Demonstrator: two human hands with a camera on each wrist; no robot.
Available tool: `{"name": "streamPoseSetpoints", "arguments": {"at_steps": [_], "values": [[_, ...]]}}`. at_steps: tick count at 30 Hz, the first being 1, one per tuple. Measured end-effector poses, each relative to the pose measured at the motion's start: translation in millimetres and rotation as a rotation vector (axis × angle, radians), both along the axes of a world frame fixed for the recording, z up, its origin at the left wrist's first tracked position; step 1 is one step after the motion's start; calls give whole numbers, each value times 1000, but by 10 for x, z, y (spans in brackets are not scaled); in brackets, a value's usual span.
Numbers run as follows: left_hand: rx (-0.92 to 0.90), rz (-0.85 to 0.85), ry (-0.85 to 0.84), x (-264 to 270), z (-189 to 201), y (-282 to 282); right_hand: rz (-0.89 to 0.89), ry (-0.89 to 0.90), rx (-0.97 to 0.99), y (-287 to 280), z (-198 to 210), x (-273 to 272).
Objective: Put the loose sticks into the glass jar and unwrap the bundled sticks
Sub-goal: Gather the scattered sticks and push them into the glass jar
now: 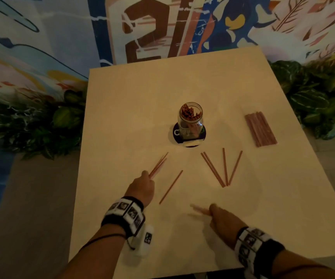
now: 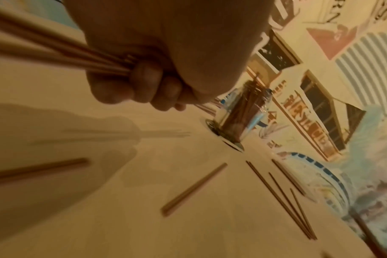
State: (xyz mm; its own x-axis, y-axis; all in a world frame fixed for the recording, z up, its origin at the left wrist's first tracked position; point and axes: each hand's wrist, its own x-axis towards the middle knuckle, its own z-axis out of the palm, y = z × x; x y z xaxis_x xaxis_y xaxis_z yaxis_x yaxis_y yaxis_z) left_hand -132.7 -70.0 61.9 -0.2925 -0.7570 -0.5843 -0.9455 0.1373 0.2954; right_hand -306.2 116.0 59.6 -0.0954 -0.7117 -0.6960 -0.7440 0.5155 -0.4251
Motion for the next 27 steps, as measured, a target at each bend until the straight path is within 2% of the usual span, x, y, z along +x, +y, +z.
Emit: {"name": "streamPoseSetpoints", "arguments": {"at_steps": [3, 6, 9, 14, 17, 20, 24, 27], "values": [[-37, 60, -18, 404, -4, 135, -261, 121, -79, -255, 47, -311], [30, 60, -56, 753, -64, 353, -421, 197, -106, -562, 20, -583], [89, -15, -143, 931, -141, 496, -404, 226, -98, -824, -28, -661], [53, -24, -218, 882, -157, 614, -364, 282, -54, -989, -96, -575], [37, 22, -256, 789, -134, 623, -366, 282, -15, -1015, -128, -540], [48, 54, -216, 752, -172, 558, -380, 277, 29, -986, -159, -483], [119, 16, -268, 684, -200, 469, -246, 294, -19, -865, -243, -435], [125, -6, -297, 647, -215, 451, -307, 204, -52, -815, -200, -472]]}}
